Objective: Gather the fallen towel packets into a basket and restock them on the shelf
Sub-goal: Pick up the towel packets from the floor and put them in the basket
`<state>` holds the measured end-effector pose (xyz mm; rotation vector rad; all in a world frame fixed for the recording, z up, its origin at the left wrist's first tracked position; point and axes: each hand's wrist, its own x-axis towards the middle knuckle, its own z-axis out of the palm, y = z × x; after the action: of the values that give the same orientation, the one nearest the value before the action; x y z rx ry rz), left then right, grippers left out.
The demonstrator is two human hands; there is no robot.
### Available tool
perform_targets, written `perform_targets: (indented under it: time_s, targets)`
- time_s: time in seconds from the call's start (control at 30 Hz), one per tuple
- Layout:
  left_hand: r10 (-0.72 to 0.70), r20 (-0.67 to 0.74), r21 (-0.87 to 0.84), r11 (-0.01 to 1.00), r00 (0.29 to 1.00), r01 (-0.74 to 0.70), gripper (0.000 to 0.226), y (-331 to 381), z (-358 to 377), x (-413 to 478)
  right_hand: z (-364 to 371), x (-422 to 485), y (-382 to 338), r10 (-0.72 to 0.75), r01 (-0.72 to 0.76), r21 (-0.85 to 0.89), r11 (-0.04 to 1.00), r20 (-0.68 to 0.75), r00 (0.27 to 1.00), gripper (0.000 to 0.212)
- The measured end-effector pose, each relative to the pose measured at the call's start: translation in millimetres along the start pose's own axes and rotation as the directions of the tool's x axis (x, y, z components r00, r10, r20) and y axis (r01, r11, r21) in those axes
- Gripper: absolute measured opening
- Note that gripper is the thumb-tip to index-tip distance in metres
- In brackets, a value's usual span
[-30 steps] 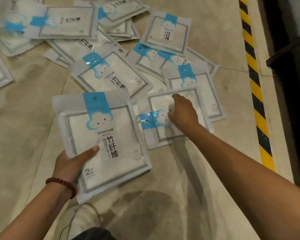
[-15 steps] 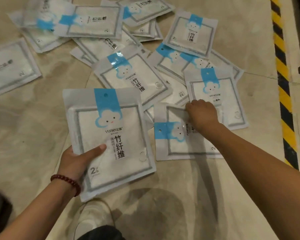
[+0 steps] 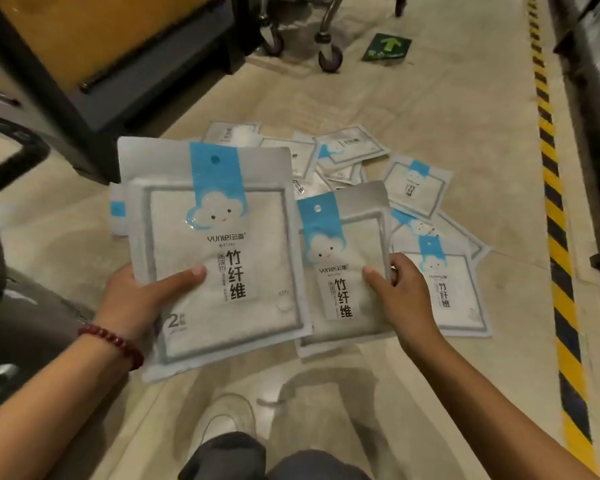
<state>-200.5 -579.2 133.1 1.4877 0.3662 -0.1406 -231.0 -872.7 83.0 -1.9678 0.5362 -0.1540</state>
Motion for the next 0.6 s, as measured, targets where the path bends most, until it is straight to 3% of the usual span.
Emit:
perform_targets:
  time_s: [0.23,0.37,0.47,0.6]
  targets:
    - [0.224,-0.191,-0.062,0.969,0.956,-0.24,0.033,118,-47,-53,28,-21,-131,-0.106,0.086,0.276,0.957,0.057,0.993,0.006]
    - [0.303,-0.372,-0.021,0.942,0.877,-0.334,0.035,162,-106,-88,49,-43,-202,-0.226,0.169,0.375,0.911,0.115,0.967,0.007]
    - [0.308,-0.508,-0.003,0.933,0.805,-0.359,0.033,179,-165,-111,75,-60,-249,-0.291,0.195,0.461,0.866,0.147,0.945,0.009]
    - [0.202,-0.664,-0.052,0.948,0.719,-0.314,0.038,173,-250,-139,138,-86,-303,-0.345,0.162,0.528,0.833,0.267,0.9,0.011]
